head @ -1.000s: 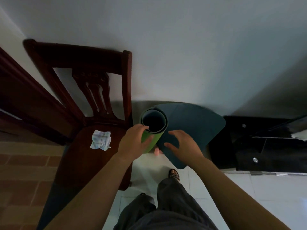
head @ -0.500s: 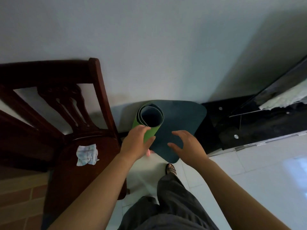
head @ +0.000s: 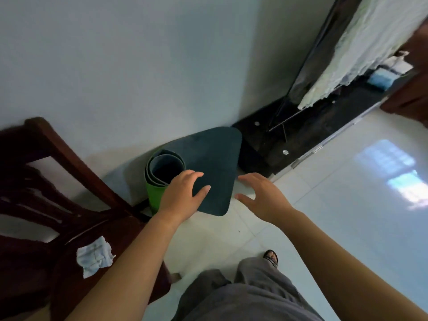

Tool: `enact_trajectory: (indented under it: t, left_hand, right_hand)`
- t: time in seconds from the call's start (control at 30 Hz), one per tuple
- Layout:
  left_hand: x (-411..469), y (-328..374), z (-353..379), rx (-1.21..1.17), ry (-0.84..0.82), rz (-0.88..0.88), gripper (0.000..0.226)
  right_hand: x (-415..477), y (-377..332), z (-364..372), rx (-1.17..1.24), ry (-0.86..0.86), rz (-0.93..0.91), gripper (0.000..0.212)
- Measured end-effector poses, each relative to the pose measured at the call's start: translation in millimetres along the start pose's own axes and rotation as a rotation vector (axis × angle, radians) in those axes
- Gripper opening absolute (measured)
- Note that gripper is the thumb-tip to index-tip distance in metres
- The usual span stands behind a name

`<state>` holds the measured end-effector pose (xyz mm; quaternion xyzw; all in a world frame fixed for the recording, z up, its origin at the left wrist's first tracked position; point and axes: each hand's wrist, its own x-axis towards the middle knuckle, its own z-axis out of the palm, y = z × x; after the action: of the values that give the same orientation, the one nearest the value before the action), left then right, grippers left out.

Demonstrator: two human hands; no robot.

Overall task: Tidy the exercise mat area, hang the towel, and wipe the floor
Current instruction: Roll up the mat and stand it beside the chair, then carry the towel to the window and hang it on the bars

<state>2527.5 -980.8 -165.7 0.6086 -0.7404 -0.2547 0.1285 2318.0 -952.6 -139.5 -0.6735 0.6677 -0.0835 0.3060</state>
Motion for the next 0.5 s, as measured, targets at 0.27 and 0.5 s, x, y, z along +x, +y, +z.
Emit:
enact_trajectory:
  t: [0.27,0.5]
  left_hand:
    - [51.6,109.0,51.3,0.07,-0.198,0.219,0.048]
    - [87.7,264.4,143.9,0.069,-0.373,0.39,0.046]
  right_hand:
    - [-46.7,95.8,-60.6,0.078,0.127,0.201,0.051]
    - [-111.0,230.9,-127.2,0.117,0.208,0.379,0.053]
